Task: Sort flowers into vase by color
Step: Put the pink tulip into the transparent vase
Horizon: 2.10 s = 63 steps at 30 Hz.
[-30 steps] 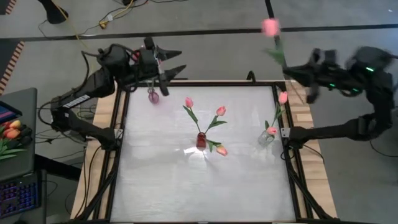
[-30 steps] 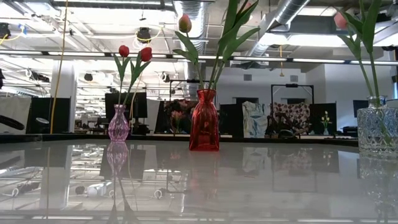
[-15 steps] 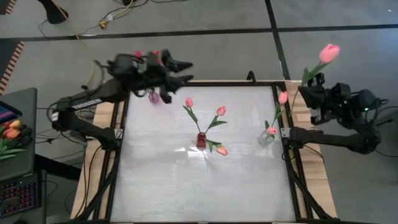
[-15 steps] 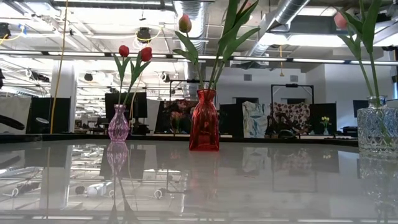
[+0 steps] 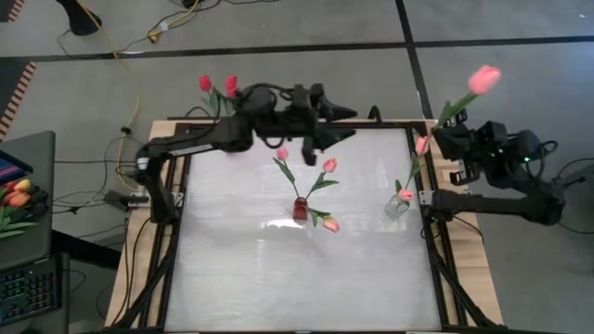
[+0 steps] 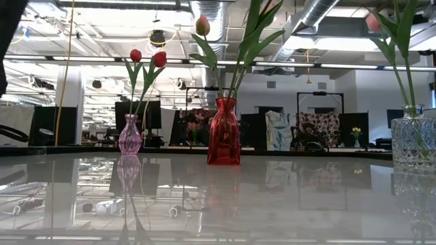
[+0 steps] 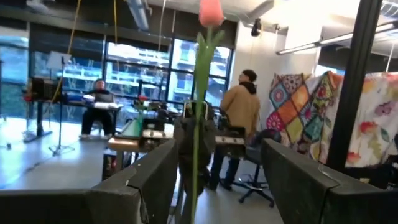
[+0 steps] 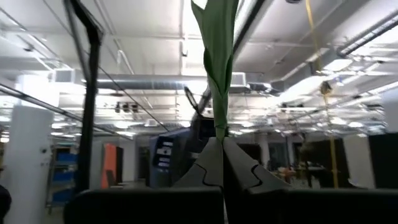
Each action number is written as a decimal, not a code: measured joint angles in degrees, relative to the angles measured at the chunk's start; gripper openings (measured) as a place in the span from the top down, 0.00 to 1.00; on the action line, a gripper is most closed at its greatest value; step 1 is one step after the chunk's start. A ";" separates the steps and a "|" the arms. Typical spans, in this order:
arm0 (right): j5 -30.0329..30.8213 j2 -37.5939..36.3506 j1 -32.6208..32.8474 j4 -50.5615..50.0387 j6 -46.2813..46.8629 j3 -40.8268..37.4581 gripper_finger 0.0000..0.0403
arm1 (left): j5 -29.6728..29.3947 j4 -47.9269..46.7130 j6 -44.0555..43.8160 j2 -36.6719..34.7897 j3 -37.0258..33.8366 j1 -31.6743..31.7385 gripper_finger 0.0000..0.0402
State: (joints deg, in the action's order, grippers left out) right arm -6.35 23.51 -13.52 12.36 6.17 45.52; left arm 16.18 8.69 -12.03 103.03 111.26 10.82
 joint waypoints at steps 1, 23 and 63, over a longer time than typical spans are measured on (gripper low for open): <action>-0.69 0.77 0.00 1.46 0.20 0.00 0.96 | -0.14 -1.21 0.70 1.76 2.90 -0.25 0.46; -1.40 16.83 0.02 13.00 1.30 4.39 0.95 | 4.01 -13.40 1.61 16.25 23.49 -0.77 0.46; 0.88 27.83 4.90 8.74 -6.23 13.88 0.95 | 10.35 -18.99 1.48 15.75 23.45 0.44 0.67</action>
State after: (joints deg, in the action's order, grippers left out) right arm -5.48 51.34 -8.62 21.10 -0.05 59.40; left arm 26.54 -10.30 -10.55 118.78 134.72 11.26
